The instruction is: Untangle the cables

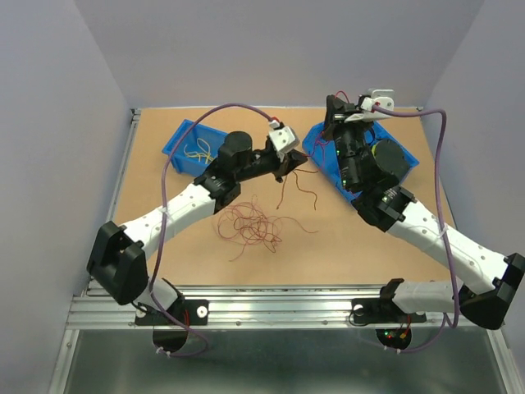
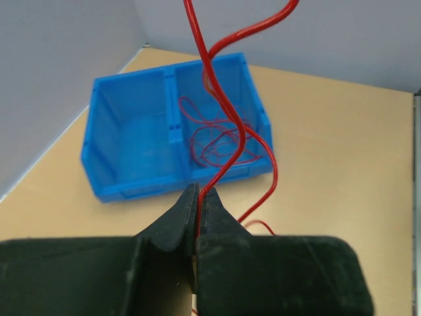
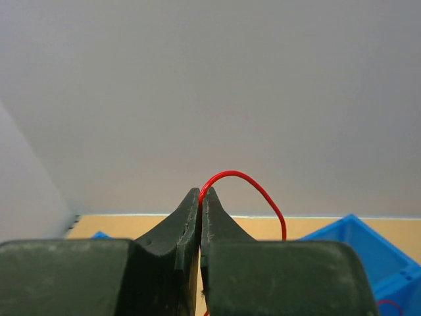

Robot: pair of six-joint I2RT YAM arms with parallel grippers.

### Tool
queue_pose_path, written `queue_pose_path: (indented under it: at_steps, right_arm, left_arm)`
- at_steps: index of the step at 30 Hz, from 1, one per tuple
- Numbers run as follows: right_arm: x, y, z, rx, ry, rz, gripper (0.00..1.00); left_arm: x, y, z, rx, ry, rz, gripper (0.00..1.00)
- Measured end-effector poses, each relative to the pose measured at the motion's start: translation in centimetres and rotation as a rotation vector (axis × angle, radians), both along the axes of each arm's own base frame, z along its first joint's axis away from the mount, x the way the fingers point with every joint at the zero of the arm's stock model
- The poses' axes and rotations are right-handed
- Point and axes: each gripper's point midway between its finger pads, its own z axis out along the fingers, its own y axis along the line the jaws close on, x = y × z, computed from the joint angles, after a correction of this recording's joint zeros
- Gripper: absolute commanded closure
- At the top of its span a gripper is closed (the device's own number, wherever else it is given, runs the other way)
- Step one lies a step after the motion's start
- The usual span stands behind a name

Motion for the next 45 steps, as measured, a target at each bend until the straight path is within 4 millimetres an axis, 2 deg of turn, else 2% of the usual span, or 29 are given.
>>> queue_pose_path:
  at_steps: [3,7,9,12,15,19,21,24,30,31,34,38,42,45]
  right_arm:
    - [0.7,-2.0,-0.2,-0.018,0.011,-0.072,0.99]
    - [1.4,-6.1,0.1,-0.019,0.016,-0.174,0.99]
    - [1.9,-8.7,0.3,-0.013,0.015,-0.235,0.99]
    - [2.9,-11.9,0.3,0.001,0.014,-0.313,1.0]
    - [4.3,-13.0,-0.6,-0.012,0.037,-0.339,0.99]
    - [7.1,-13.4,-3.3,-0.038,0.101,-0.332,0.99]
    - [8.6,-14.3,-4.7,-0.033,0.135,-0.331,0.99]
    - [9.9,-15.8,-5.8,-0.009,0.162,-0.332,0.99]
    - [11.2,-18.6,-7.6,0.082,0.184,-0.303,0.99]
    - [11.5,-19.1,-8.7,0.095,0.203,-0.292,1.0]
    - [12.2,-20.2,-12.2,0.143,0.272,-0.266,1.0]
    - [12.8,-20.7,-16.3,0.183,0.35,-0.247,0.99]
    - [13.3,-20.4,-19.6,0.197,0.409,-0.236,0.99]
    - [13.8,-20.4,-21.2,0.204,0.433,-0.238,1.0]
  left_arm:
    - [0.3,-2.6,1.0,-0.023,0.037,-0.063,1.0]
    - [1.7,-6.0,3.0,-0.061,0.08,-0.115,1.0]
    - [2.5,-7.7,4.3,-0.089,0.095,-0.139,1.0]
    - [3.5,-9.5,5.1,-0.106,0.111,-0.155,1.0]
    - [4.4,-11.2,5.6,-0.116,0.104,-0.166,1.0]
    - [5.6,-13.7,6.3,-0.13,0.047,-0.19,1.0]
    - [5.9,-14.8,6.3,-0.138,0.03,-0.214,1.0]
    - [6.3,-16.7,5.2,-0.144,0.022,-0.264,1.0]
    - [5.7,-19.8,1.3,-0.136,0.017,-0.36,1.0]
    - [5.3,-20.5,0.3,-0.128,0.007,-0.371,1.0]
    - [4.9,-21.8,-0.9,-0.126,-0.027,-0.382,1.0]
    - [5.0,-23.2,-2.5,-0.139,-0.063,-0.376,1.0]
    - [6.7,-24.5,-6.3,-0.128,-0.067,-0.351,1.0]
    - [8.0,-25.0,-11.4,-0.083,-0.028,-0.315,1.0]
